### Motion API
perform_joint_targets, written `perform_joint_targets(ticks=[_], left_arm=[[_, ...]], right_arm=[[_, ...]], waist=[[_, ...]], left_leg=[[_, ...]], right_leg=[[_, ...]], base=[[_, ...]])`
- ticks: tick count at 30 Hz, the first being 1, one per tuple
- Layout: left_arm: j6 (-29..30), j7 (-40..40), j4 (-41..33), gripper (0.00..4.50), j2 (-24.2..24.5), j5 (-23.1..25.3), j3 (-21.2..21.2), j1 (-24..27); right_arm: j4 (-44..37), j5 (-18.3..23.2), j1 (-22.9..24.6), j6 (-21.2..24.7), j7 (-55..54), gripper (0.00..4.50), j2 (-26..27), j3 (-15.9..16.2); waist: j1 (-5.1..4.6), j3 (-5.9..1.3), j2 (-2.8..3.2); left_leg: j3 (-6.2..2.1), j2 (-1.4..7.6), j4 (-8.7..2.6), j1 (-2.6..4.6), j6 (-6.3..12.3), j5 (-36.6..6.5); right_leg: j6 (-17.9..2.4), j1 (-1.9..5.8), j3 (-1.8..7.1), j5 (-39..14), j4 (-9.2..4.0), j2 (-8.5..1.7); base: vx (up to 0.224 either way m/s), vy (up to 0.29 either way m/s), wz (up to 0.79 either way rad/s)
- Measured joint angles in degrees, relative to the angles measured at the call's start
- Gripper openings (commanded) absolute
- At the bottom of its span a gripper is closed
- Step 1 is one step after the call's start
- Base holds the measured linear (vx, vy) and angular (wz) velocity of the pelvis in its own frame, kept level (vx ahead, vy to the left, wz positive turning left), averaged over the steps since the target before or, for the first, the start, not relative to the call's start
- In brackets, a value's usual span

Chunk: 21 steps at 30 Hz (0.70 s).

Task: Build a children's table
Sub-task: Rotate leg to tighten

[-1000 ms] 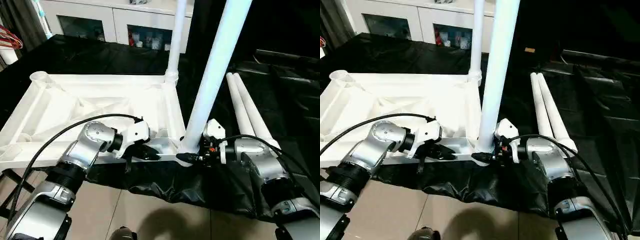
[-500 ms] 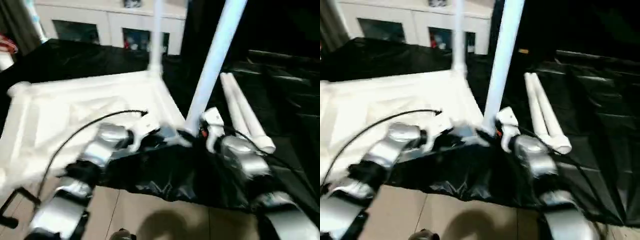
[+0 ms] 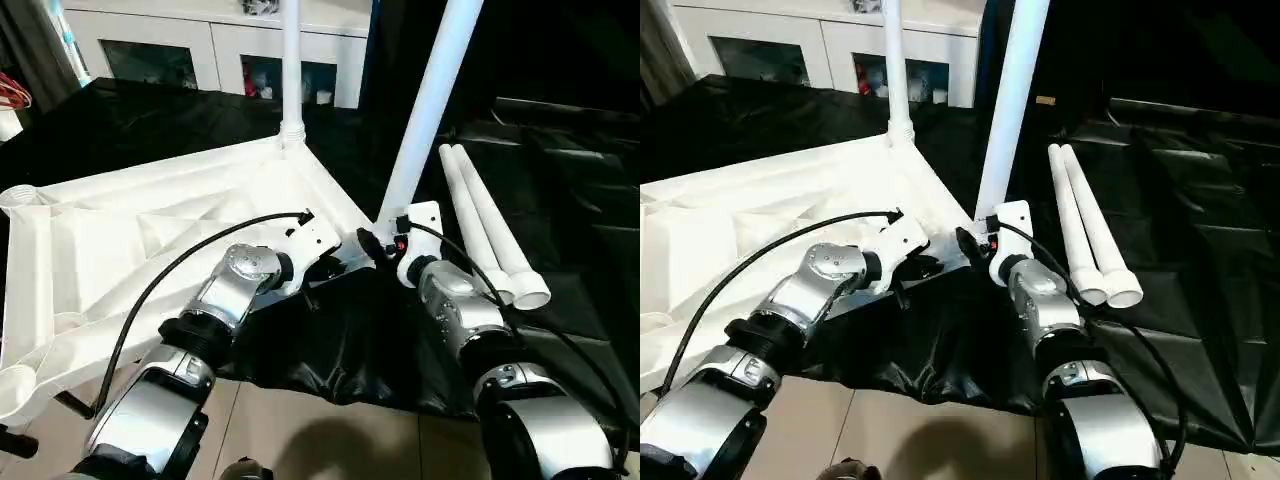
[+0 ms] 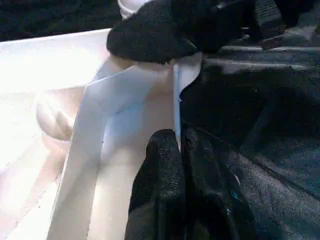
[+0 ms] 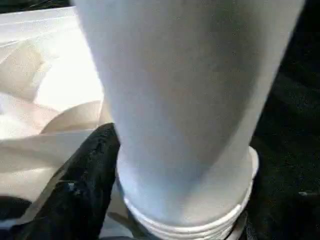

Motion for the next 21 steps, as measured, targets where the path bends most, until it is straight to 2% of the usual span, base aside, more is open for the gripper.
perform_joint_targets(ticks=[4, 9, 13, 14, 17, 21], left_arm=[[-0.7, -4.9, -2.2, 0.0, 1.6, -0.6, -0.1, 1.3], [-2.6, -12.5, -4.3, 0.0, 4.2, -2.2, -1.0, 2.7], [-3.1, -19.0, -5.7, 0.0, 6.4, -3.5, -1.3, 3.7], [-3.2, -20.2, -5.9, 0.0, 6.8, -3.8, -1.4, 3.9], [-3.4, -23.4, -6.1, 0.0, 8.0, -4.7, -1.7, 3.9], [-4.2, -27.2, -6.1, 0.0, 9.8, -5.4, -2.3, 4.0]], right_arm=[[-1.3, -0.4, 1.4, -1.0, 8.6, 3.91, -2.6, 1.6], [-7.7, -0.6, 6.4, -3.1, 22.9, 3.91, -8.2, 5.7], [-13.0, 0.6, 9.3, -2.0, 34.9, 3.91, -12.3, 8.1], [-13.9, 0.6, 9.6, -1.5, 37.0, 3.64, -13.1, 8.7], [-16.4, 1.0, 10.3, 0.0, 41.5, 3.52, -14.8, 9.9], [-19.3, 1.8, 11.3, 2.2, 45.8, 3.12, -16.1, 11.3]], waist=[[0.22, 0.01, 0.1], [0.9, 0.05, 0.16], [1.27, 0.06, 0.16], [1.29, 0.06, 0.15], [1.39, 0.07, 0.14], [1.51, 0.07, 0.14]], left_leg=[[0.01, 0.02, -0.15, -0.03, 0.01, 0.0], [0.01, 0.03, -0.15, -0.08, 0.01, 0.0], [0.01, 0.05, -0.1, -0.08, 0.02, 0.0], [0.01, 0.05, -0.09, -0.08, 0.02, 0.0], [0.01, 0.04, -0.05, -0.13, 0.03, 0.0], [0.01, 0.05, -0.05, -0.18, 0.05, 0.0]], right_leg=[[0.1, -0.04, -0.08, -0.1, -0.02, 0.0], [0.1, -0.08, -0.1, -0.1, -0.03, 0.0], [0.1, -0.08, -0.1, -0.1, -0.01, 0.0], [0.1, -0.08, -0.09, -0.1, -0.01, 0.0], [0.1, -0.09, -0.1, -0.1, -0.01, -0.01], [0.1, -0.12, -0.12, -0.1, -0.02, -0.02]], base=[[0.0, 0.0, 0.0], [0.0, 0.0, 0.0], [0.0, 0.0, 0.0], [0.0, 0.0, 0.0], [0.0, 0.0, 0.0], [0.0, 0.0, 0.0]])
